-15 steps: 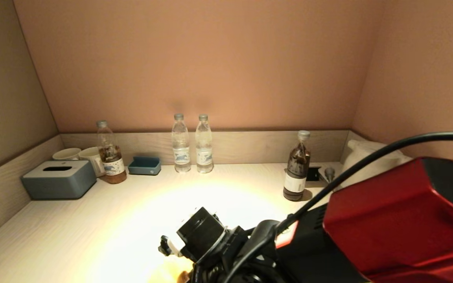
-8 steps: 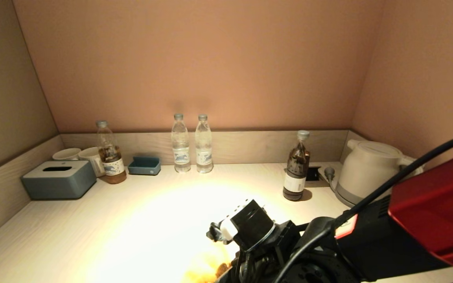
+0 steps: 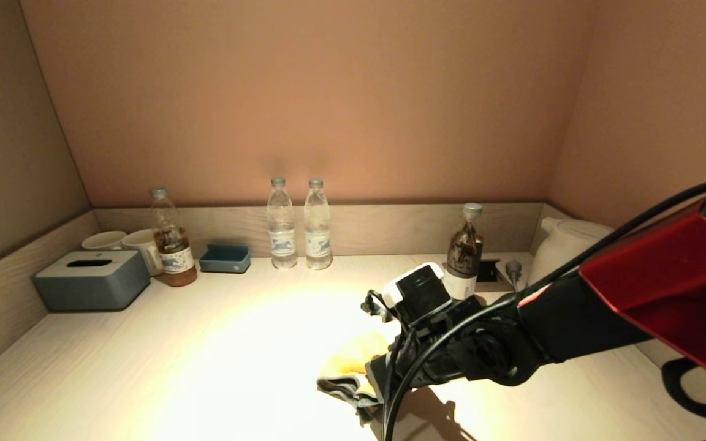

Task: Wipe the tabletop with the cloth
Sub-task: Sweep the stains on the table

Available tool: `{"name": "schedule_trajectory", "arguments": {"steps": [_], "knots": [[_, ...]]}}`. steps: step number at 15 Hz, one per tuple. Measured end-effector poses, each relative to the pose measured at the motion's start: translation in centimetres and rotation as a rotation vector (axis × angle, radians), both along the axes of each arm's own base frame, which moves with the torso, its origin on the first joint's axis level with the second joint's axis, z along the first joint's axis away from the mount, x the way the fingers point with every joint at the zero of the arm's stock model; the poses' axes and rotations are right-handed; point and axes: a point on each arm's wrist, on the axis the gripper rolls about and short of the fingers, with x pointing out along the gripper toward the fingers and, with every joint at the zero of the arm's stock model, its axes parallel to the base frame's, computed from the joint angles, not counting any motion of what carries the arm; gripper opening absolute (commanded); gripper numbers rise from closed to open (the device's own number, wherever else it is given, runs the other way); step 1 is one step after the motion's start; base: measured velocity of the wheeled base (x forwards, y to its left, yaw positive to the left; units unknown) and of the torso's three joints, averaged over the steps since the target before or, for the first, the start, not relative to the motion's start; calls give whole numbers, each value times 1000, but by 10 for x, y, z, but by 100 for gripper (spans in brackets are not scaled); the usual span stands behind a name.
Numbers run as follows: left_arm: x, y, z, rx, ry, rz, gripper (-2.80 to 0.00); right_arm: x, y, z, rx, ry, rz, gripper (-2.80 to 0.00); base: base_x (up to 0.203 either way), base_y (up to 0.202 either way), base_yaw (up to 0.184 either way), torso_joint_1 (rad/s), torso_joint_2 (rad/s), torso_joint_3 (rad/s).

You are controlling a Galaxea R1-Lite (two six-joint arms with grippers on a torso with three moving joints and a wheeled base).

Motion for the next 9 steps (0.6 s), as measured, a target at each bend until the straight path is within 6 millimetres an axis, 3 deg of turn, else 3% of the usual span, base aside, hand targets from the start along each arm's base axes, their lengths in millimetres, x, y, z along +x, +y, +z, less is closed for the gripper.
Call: {"name": "schedule_trajectory", "arguments": {"steps": [3, 9], "knots": [[0, 0, 0, 0, 1, 0, -280, 21, 0, -4, 10, -7, -41, -280, 0, 0, 0, 0, 0, 0], [0, 0, 0, 0, 1, 0, -280, 83, 27, 8, 97, -100, -102, -280, 0, 0, 0, 0, 0, 0]]}}
